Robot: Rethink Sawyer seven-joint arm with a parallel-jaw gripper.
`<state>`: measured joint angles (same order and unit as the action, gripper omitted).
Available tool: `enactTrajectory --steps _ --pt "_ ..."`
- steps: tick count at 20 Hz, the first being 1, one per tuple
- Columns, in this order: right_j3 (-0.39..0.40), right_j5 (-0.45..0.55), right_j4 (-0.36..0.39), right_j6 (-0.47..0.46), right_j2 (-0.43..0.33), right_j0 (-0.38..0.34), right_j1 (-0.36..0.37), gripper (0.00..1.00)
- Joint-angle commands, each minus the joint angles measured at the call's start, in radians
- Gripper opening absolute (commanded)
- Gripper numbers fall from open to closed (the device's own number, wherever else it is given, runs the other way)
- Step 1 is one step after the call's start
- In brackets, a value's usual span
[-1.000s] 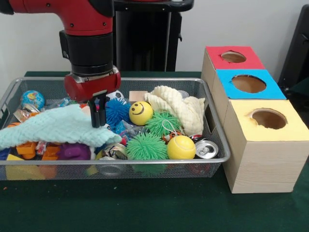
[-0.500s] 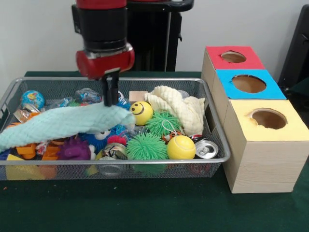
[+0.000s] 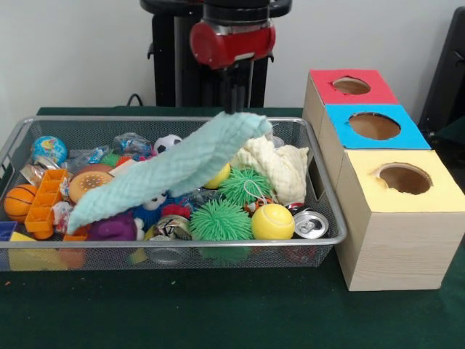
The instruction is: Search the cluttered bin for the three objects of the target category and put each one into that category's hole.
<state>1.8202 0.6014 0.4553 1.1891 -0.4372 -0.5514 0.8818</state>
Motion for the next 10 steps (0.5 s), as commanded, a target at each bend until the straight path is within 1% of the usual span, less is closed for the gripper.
enactTrajectory --steps 1,6,8,10 --pt "0.167 -0.07 -0.061 0.352 0.141 0.059 0.05 0.0" --pt "0.208 -0.146 -0.086 0.375 0.169 0.076 0.04 0.0" --pt "0.218 -0.149 -0.09 0.367 0.171 0.089 0.048 0.0" --pt "0.226 -0.168 -0.095 0.355 0.168 0.087 0.039 0.0"
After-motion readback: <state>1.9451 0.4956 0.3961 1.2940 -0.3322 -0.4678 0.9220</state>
